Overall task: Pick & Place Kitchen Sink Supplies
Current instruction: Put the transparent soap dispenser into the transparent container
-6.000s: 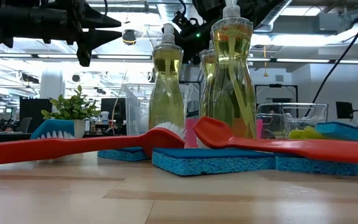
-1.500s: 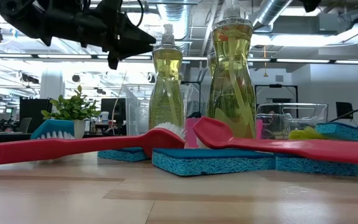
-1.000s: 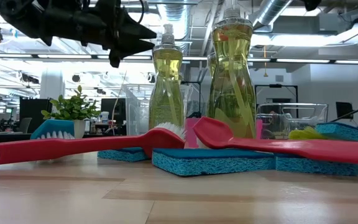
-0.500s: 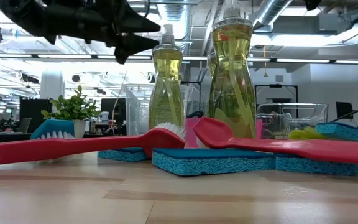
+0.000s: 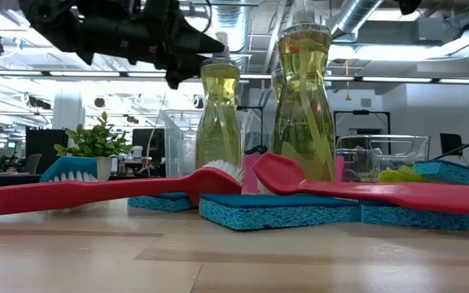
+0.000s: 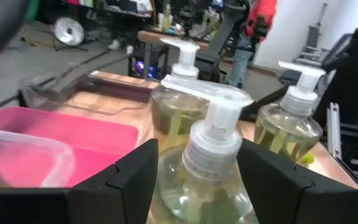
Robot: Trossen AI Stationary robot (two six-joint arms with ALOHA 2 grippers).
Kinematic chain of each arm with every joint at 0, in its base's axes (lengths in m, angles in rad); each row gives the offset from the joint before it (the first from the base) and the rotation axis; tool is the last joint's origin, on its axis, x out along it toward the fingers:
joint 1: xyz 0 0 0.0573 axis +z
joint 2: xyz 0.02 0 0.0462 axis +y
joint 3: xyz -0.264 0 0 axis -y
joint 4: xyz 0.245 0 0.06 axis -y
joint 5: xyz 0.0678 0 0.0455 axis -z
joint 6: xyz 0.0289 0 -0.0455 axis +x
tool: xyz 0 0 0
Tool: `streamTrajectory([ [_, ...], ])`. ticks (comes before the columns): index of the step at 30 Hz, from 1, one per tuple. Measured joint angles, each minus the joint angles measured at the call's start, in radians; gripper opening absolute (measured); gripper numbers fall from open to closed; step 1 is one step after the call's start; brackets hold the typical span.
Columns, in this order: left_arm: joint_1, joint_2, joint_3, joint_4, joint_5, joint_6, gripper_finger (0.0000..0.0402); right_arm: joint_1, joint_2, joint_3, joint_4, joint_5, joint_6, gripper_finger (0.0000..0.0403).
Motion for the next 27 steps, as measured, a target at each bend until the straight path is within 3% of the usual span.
streamTrajectory([
  [6, 0.007, 0.081, 0.066, 0.006, 0.063, 0.000, 0.0213, 0.000, 0.000, 0.000, -0.001, 0.000, 0.000, 0.0225],
  [18, 0.013, 0.084, 0.068, 0.031, 0.068, 0.000, 0.0211, 0.000, 0.000, 0.000, -0.003, 0.000, 0.000, 0.0225],
  [27, -0.012, 0.084, 0.068, 0.038, 0.063, 0.003, 0.0138, 0.000, 0.000, 0.000, -0.015, 0.000, -0.009, 0.0225],
])
